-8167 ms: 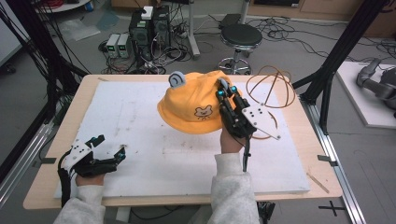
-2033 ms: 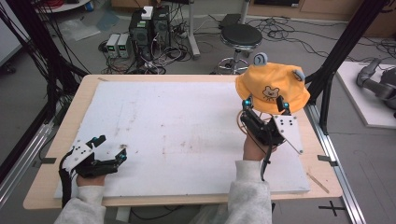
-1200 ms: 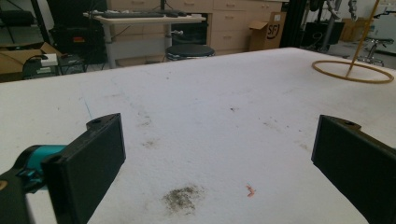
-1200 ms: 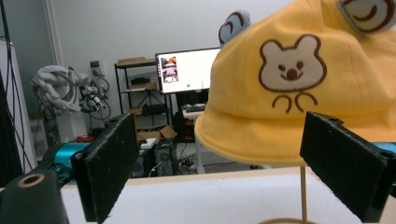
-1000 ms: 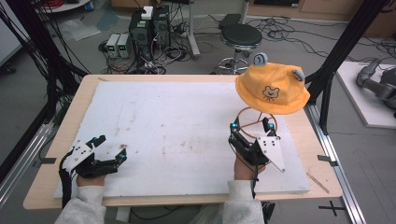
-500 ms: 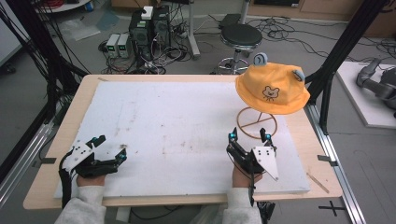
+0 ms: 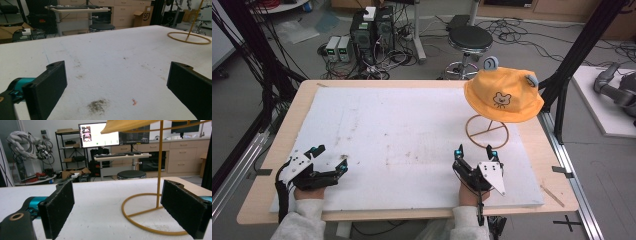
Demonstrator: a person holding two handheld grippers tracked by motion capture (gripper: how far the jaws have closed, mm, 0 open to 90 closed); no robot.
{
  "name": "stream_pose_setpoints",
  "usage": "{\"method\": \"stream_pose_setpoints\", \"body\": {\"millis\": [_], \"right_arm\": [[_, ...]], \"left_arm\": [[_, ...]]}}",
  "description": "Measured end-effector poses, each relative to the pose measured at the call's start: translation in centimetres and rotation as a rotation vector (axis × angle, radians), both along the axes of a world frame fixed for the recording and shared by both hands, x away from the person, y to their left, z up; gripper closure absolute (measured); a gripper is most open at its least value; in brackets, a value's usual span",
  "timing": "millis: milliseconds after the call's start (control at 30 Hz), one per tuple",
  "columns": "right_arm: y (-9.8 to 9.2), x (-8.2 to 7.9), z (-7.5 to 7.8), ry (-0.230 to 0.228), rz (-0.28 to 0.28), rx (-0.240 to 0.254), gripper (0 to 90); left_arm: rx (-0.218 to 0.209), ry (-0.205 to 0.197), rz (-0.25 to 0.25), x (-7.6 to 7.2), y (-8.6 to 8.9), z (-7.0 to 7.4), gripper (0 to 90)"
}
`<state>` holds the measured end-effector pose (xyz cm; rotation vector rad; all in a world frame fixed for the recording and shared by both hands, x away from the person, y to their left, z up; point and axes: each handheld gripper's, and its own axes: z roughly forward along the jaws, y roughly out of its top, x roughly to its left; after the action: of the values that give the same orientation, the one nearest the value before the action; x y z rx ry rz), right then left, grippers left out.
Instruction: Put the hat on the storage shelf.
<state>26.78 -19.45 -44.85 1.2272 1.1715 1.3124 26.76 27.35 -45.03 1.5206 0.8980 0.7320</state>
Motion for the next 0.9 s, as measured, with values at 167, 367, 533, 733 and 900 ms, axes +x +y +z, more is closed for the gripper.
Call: {"method": "stream_pose_setpoints", "body": {"millis": [167, 367, 533, 733, 900], "right_arm": [[-0.18, 0.02, -0.37, 0.002, 0.003, 0.014, 11.3], [-0.30, 0.24, -0.63, 0.018, 0.019, 0.019, 11.4], [0.24, 0.35, -0.64, 0.033, 0.020, -0.035, 11.4], [0.26, 0.27, -0.69, 0.021, 0.015, -0.047, 11.3], [0.27, 0.27, -0.68, 0.026, 0.012, -0.041, 11.3]], "left_arm": [[0.001, 0.002, 0.000, 0.01, 0.01, 0.00, 3.2], [-0.001, 0.002, 0.001, 0.03, -0.01, -0.01, 3.2], [-0.001, 0.004, 0.000, 0.03, 0.03, 0.00, 3.2], [0.004, 0.000, 0.002, 0.02, -0.03, 0.00, 3.2], [0.004, 0.001, 0.003, 0.03, -0.05, 0.00, 3.2]]}}
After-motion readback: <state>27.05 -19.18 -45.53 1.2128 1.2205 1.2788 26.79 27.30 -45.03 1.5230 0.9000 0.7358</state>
